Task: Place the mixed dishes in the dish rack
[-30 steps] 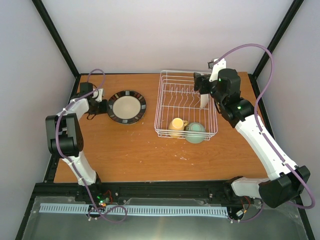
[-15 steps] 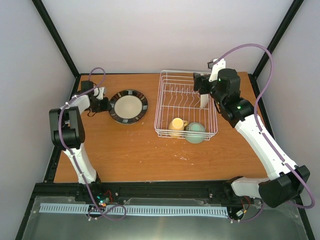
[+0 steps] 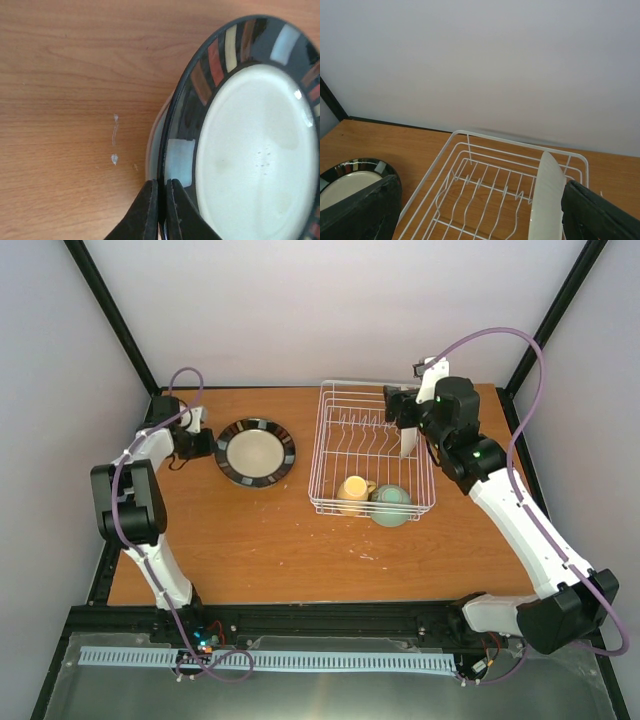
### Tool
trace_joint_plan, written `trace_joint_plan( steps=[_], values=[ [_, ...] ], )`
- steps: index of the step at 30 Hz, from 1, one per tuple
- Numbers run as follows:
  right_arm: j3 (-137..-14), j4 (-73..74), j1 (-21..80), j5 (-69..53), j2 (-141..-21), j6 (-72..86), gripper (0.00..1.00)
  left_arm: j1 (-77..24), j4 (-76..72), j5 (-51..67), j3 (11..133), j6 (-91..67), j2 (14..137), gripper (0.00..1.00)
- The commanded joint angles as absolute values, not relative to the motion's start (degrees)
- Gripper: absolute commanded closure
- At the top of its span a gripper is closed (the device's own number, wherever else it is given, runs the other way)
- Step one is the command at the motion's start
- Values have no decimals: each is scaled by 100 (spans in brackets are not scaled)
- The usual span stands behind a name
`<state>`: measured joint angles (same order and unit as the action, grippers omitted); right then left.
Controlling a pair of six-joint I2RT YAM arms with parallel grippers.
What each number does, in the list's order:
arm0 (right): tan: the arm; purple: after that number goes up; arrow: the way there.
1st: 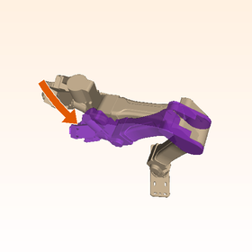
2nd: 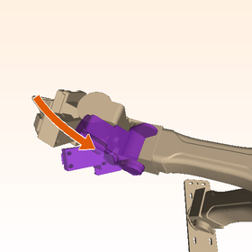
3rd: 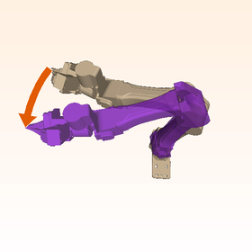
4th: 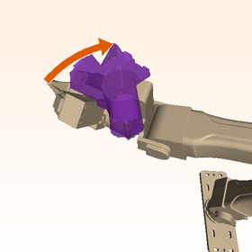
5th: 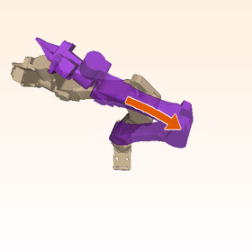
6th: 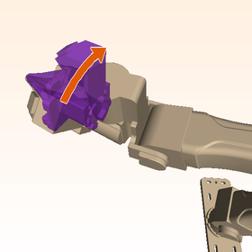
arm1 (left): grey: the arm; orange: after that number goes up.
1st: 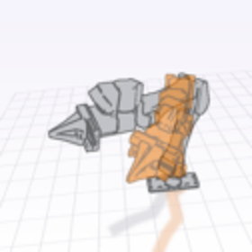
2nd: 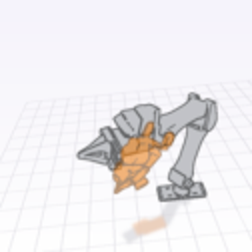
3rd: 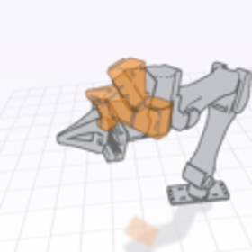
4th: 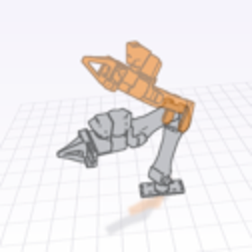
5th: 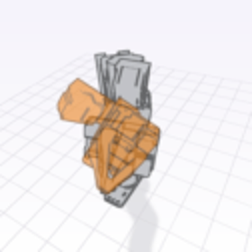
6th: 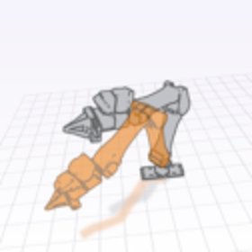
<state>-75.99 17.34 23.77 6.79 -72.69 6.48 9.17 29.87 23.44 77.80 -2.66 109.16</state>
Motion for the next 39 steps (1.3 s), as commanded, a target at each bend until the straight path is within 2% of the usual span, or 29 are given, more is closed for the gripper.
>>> trace_joint_plan(
  steps=[1, 16, 21, 25, 31, 39],
  values=[
    [-7513, 1494, 2366, 368, -7358, 766, 14, 896, 3010, 2463, 7863, -184, 10171, 99],
    [-7472, 1075, 2372, -962, -7925, 1133, 14, 892, 3172, 2782, 8137, -198, 9227, 99],
    [-7746, 885, 2379, -2739, -8704, 1265, 14, 896, 2889, 2981, 7883, -276, 9159, 99],
    [-8671, 1376, 2690, -3930, -9906, 938, 17, 896, 2657, 3036, 7570, -249, 9182, 99],
    [-10210, 2033, 3550, -3705, -11668, -229, 17, 895, 2405, 3146, 7142, -248, 9028, 99],
    [-13402, 3656, 3639, -3646, -13881, -764, 16, 892, 2413, 3065, 6995, -127, 8742, 99]
  ],
)
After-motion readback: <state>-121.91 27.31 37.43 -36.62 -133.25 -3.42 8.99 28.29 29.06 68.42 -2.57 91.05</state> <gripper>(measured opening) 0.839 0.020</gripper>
